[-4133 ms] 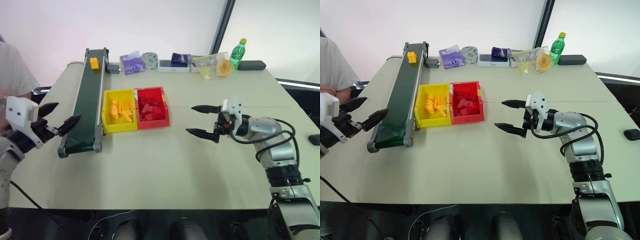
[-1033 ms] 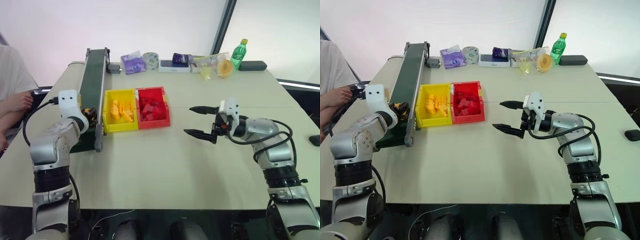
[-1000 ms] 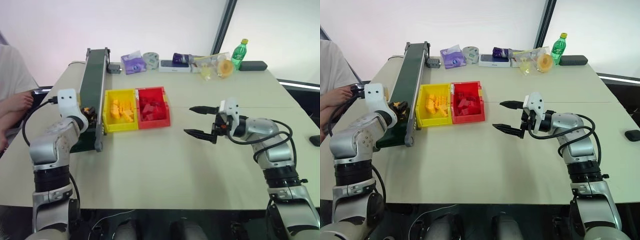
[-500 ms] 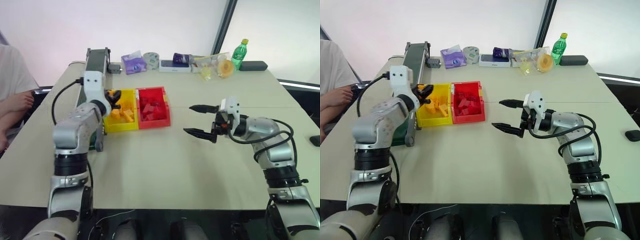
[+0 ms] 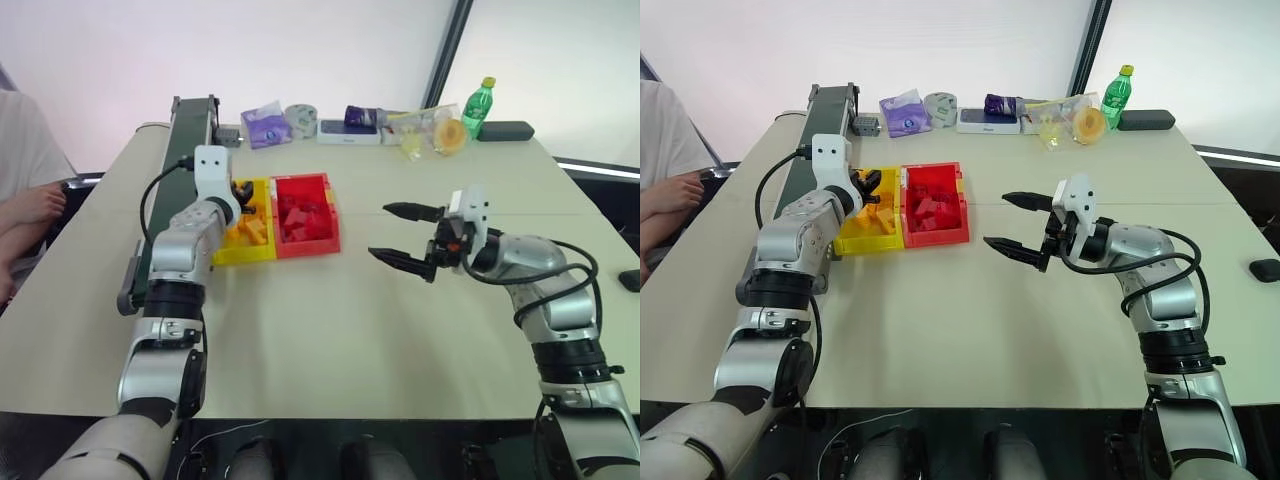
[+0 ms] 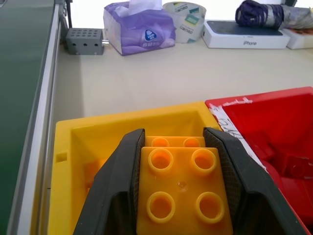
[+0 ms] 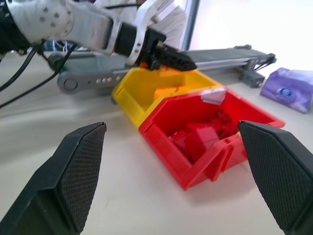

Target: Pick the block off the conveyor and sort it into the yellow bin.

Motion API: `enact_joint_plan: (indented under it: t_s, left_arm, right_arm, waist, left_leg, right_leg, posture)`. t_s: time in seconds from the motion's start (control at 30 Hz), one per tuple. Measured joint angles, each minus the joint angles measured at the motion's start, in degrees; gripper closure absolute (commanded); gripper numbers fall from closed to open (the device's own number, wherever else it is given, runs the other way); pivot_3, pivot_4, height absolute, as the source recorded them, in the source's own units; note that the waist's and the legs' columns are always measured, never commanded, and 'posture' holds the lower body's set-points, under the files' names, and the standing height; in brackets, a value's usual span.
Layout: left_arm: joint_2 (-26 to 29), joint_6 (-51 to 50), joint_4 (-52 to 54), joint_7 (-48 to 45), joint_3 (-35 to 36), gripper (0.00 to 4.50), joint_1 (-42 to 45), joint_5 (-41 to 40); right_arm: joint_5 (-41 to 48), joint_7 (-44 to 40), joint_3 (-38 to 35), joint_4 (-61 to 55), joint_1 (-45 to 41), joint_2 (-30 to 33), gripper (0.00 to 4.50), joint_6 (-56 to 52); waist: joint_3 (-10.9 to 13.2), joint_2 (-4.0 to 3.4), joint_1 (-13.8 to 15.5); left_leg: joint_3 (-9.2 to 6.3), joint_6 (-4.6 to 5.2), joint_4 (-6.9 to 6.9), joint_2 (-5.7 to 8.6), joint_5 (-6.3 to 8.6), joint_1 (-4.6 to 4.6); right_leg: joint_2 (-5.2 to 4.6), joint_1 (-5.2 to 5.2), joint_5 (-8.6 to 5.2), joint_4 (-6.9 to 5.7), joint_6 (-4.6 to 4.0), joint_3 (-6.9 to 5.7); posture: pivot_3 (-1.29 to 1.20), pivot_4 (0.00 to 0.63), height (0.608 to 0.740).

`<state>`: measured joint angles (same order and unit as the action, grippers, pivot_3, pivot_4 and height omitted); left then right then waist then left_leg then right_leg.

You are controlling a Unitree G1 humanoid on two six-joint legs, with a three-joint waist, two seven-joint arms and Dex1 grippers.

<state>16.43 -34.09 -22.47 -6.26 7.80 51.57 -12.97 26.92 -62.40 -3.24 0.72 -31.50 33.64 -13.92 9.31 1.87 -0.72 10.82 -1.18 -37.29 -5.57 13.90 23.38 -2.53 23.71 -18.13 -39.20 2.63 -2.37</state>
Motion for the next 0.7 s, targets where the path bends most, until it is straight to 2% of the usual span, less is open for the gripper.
enact_joint_plan:
  t_s: [0.03,0.07,0.23,0.33,0.5,0.63,0.7]
  left_arm:
    - [-0.4,0.0,-0.1,0.0,0.0,3.13,0.0,-0.1]
    - [-0.8,0.0,-0.1,-0.1,0.2,2.11,0.0,-0.2]
    - [-1.0,-0.1,0.2,-0.9,1.5,0.04,-0.1,-1.1]
    - [-1.0,-0.2,1.4,-1.1,2.1,0.04,-0.4,-1.3]
    - [-0.2,-2.5,10.7,-2.7,2.5,0.04,-2.7,-2.8]
    - [4.7,-7.3,23.7,-7.1,4.4,0.04,-7.9,-7.5]
    - [9.4,-10.5,29.9,-9.7,6.6,0.04,-11.4,-10.2]
  right_arm:
    - [0.3,0.0,0.0,-0.3,0.0,0.0,0.0,-0.1]
    - [0.4,0.1,0.0,-0.4,0.0,0.0,0.0,-0.3]
    - [0.4,0.1,0.0,-0.5,0.0,0.0,0.0,-0.7]
    - [0.4,0.1,0.0,-0.5,0.0,0.0,0.0,-0.7]
    - [0.4,-0.5,0.1,-0.4,-0.1,0.0,0.0,-0.7]
    - [0.4,-1.0,0.1,-0.1,-0.4,0.2,0.0,-0.7]
    - [0.4,-1.3,0.0,0.2,-0.4,0.6,0.0,-0.6]
  waist:
    - [0.0,0.0,0.1]
    - [0.0,0.0,0.1]
    - [0.0,0.0,-0.1]
    - [0.0,0.0,-0.1]
    - [0.0,0.0,-0.1]
    - [0.0,0.0,-0.5]
    - [0.0,-0.02,-0.6]
  left_leg:
    - [0.0,0.0,0.0,0.0,0.0,0.0]
    - [0.0,0.0,-0.01,0.01,0.0,0.0]
    - [-0.01,0.0,0.0,0.0,0.0,0.0]
    - [0.0,0.0,0.0,0.0,0.0,0.0]
    - [0.0,0.0,0.0,-0.01,0.0,0.0]
    - [0.0,-0.02,0.04,-0.08,-0.01,0.0]
    - [0.0,-0.05,0.07,-0.1,-0.03,-0.02]
  right_leg:
    - [0.0,0.0,0.0,0.0,0.0,0.0]
    - [0.0,-0.01,0.0,0.0,0.0,0.0]
    - [0.02,0.0,0.0,0.0,0.0,0.0]
    - [0.02,0.01,0.0,0.0,0.0,0.0]
    - [0.01,0.0,0.0,0.0,0.0,0.0]
    - [0.0,0.03,0.0,-0.01,0.0,0.04]
    - [0.02,0.04,0.0,-0.02,-0.01,0.04]
  posture:
    - [0.0,0.15,0.74]
    - [0.0,0.15,0.74]
    - [0.0,0.15,0.74]
    - [0.0,0.15,0.74]
    - [0.0,0.15,0.74]
    - [0.0,0.15,0.74]
    - [0.0,0.15,0.74]
